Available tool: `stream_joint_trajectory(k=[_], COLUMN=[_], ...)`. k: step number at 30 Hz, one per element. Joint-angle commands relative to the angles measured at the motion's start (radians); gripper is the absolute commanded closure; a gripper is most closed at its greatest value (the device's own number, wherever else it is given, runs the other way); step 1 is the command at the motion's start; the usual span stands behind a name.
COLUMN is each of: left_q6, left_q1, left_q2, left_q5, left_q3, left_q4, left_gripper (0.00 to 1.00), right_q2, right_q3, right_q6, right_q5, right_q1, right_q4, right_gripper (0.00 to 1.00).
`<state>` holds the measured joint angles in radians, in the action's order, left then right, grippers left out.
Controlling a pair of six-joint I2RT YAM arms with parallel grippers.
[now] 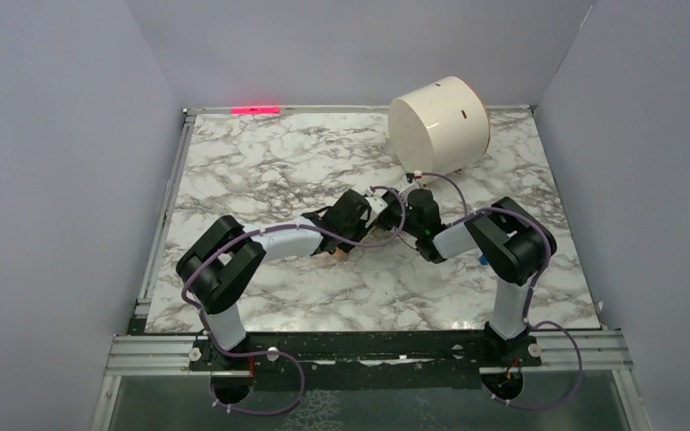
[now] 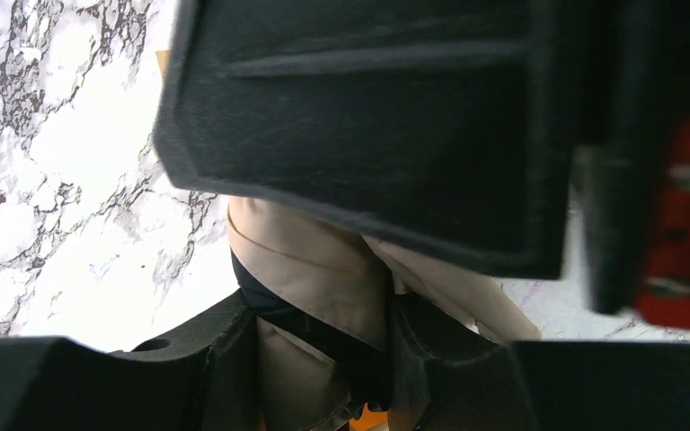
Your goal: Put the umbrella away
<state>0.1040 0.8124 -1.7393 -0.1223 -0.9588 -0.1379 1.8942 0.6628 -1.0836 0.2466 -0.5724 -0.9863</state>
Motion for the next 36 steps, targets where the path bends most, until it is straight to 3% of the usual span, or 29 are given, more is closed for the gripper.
stream_joint_trajectory(k=[1, 10, 15, 23, 29, 36], left_q6=[0.061, 0.062, 0.057, 0.084, 0.139, 0.238], left_q1=[0.056, 0.058, 0.060, 0.060, 0.058, 0.059], left_q2=[-0.049, -0.055, -0.058, -0.037, -0.004, 0.048], left_q5=[0.101, 0.098, 0.077, 0.048, 0.070, 0.121], left_q3=[0.066, 0.062, 0.059, 0.075, 0.090, 0.108], left_q4=[-0.190, -0.190, -0.190, -0.177, -0.147, -0.074], left_gripper=[1.00, 1.00, 1.00, 1.00, 1.00, 1.00], right_q2=[0.052, 0.080, 0.042, -0.116, -0.260, -0.452], right_q3=[0.057, 0.068, 0.089, 0.020, -0.064, -0.124], right_q6=[0.011, -0.007, 0.005, 0.025, 0.065, 0.175], right_q5=[-0.047, -0.041, -0.126, -0.449, -0.531, -0.601], right_q1=[0.002, 0.001, 0.001, 0.001, 0.003, 0.003], right_q4=[0.131, 0.182, 0.399, 0.610, 0.570, 0.638], right_gripper=[0.89, 0.86, 0.90, 0.85, 0.81, 0.79])
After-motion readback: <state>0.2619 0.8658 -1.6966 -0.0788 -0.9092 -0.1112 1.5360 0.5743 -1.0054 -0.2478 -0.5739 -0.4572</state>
